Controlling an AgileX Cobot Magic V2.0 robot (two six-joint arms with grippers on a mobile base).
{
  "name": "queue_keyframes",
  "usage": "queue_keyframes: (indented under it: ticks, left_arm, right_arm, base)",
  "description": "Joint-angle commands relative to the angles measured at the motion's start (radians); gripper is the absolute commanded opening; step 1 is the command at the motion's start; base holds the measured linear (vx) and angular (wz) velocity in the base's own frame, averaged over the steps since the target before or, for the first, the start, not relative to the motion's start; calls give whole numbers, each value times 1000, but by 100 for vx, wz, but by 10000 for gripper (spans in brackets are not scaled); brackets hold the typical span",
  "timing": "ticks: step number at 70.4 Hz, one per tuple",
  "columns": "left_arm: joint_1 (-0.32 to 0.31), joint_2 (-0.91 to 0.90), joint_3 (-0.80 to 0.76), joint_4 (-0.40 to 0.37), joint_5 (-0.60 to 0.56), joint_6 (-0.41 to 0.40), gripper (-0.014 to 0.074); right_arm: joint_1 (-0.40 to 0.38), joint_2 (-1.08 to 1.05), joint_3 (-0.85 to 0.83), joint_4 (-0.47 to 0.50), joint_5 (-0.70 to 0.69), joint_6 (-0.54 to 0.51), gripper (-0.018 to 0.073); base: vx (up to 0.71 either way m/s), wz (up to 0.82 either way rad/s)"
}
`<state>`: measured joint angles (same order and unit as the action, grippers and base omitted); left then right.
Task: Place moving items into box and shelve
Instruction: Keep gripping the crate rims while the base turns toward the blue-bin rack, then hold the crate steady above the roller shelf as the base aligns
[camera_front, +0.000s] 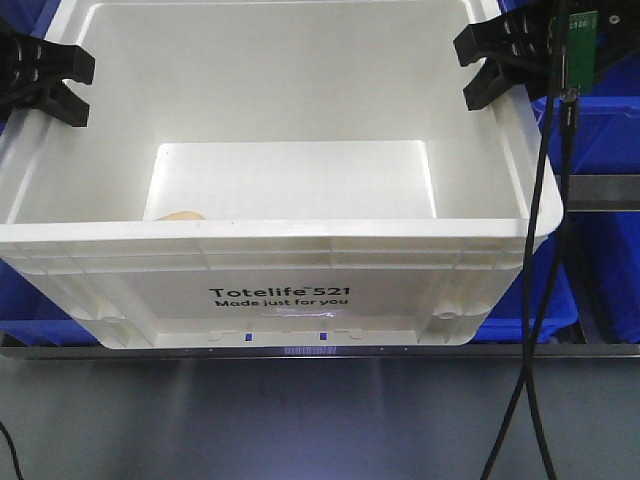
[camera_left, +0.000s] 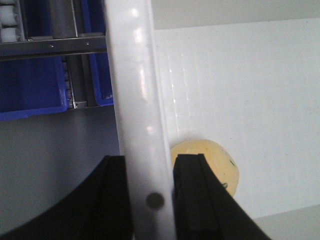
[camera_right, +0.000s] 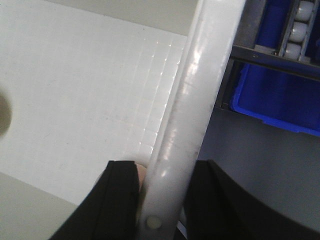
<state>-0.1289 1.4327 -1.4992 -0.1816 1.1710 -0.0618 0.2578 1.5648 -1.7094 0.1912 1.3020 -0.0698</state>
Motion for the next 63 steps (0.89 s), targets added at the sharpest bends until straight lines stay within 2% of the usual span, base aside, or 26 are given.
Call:
queue_keyframes:
  ticks: [1, 63]
  left_arm:
    - [-6, -47, -44, -60, -107, 6, -17]
    - [-6, -47, -44, -60, -108, 6, -17]
  right_arm:
    - [5, -60, -38, 84, -23, -37, -12]
    - [5, -60, -38, 85, -23, -37, -12]
  base:
    - [16, 23]
    - [20, 3]
